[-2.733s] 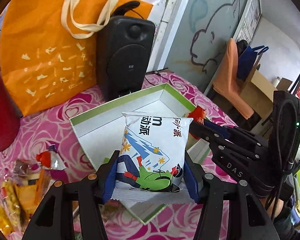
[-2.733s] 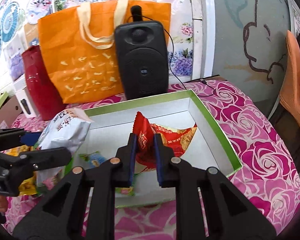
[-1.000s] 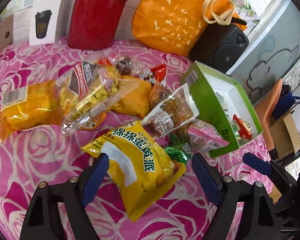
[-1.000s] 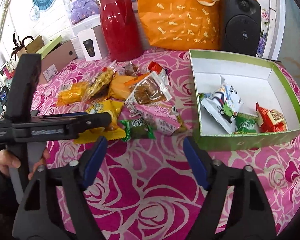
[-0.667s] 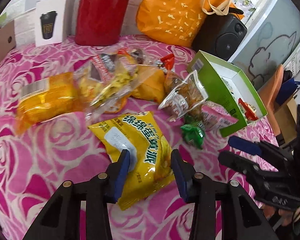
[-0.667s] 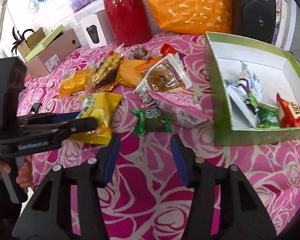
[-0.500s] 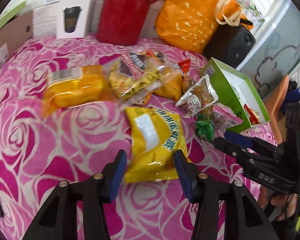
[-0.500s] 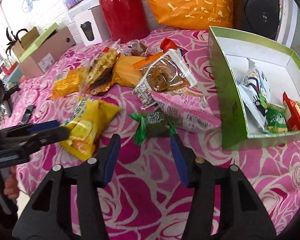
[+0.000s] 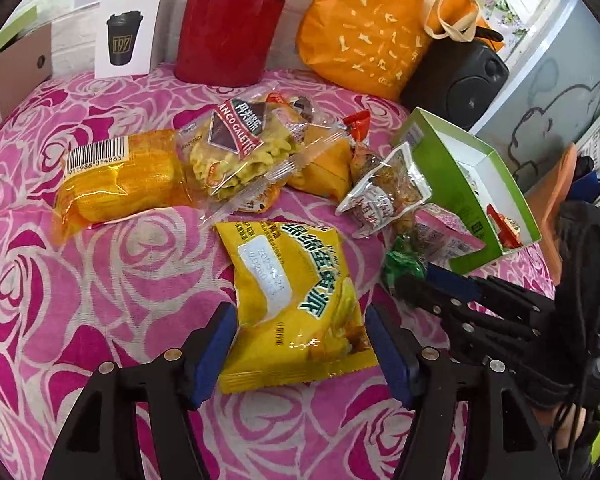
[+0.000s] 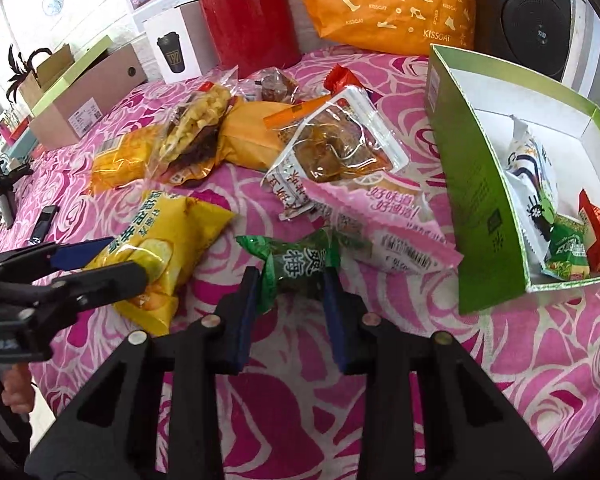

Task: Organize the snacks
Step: 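Grasp green candy with right tool while left tool grasps yellow chip bag, drop into box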

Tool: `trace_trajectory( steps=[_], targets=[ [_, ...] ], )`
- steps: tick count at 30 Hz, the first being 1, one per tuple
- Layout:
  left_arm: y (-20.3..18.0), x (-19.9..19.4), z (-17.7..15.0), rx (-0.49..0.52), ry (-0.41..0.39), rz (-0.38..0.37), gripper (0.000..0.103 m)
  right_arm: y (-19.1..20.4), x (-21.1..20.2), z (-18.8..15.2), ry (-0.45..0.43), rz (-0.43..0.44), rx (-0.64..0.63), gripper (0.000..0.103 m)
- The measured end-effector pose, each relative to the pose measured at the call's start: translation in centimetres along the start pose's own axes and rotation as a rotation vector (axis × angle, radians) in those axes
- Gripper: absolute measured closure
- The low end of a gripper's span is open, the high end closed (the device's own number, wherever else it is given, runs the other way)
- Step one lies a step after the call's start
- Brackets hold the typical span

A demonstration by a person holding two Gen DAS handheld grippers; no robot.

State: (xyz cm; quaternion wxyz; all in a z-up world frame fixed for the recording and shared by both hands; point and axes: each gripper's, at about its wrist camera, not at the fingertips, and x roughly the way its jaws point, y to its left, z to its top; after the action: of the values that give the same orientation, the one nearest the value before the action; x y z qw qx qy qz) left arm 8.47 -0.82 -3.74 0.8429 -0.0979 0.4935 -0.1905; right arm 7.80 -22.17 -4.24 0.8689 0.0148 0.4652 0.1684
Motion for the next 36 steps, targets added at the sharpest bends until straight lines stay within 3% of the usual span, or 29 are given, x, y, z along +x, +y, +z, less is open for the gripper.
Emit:
trace_trajectory(
  steps=[3, 6, 11, 20, 24, 30, 36],
  targets=[
    [0.5, 0.7, 0.2, -0.008, 0.007, 0.012, 0.037, -0.1, 0.5, -0.2, 0.005, 0.011, 0.012, 0.069],
    [1.0, 1.2, 0.1, -0.025, 0.023, -0.025, 0.055, 0.1, 0.5, -0.2, 0.002, 0.009, 0.009, 0.069],
    [-0.3, -0.1, -0.2, 0.022, -0.008, -0.013, 0.072, -0.1, -0.1, -0.4, -0.003, 0.029, 0.018, 0.071],
    [-3.3, -4.4, 0.6, 0.092, -0.096, -0.055, 0.075, 0.5, -5.0, 0.2, -0.113, 0.099, 0.006, 0.071],
    [-5.1, -6.1, 2.2, 0.135, -0.149, -0.090, 0.075, -0.3, -8.1, 0.5, -0.197, 0.084, 0.016, 0.071],
    [-9.8, -5.9, 5.5, 0.231, -0.182, -0.150, 0.075, -4.1, -12.2, 1.0, -0.312, -0.038, 0.077, 0.071],
    [-14.8, -3.2, 8.2, 0.312, -0.166, -0.205, 0.075, -9.3, -13.7, 0.6, -0.334, -0.148, 0.184, 0.070]
  ],
)
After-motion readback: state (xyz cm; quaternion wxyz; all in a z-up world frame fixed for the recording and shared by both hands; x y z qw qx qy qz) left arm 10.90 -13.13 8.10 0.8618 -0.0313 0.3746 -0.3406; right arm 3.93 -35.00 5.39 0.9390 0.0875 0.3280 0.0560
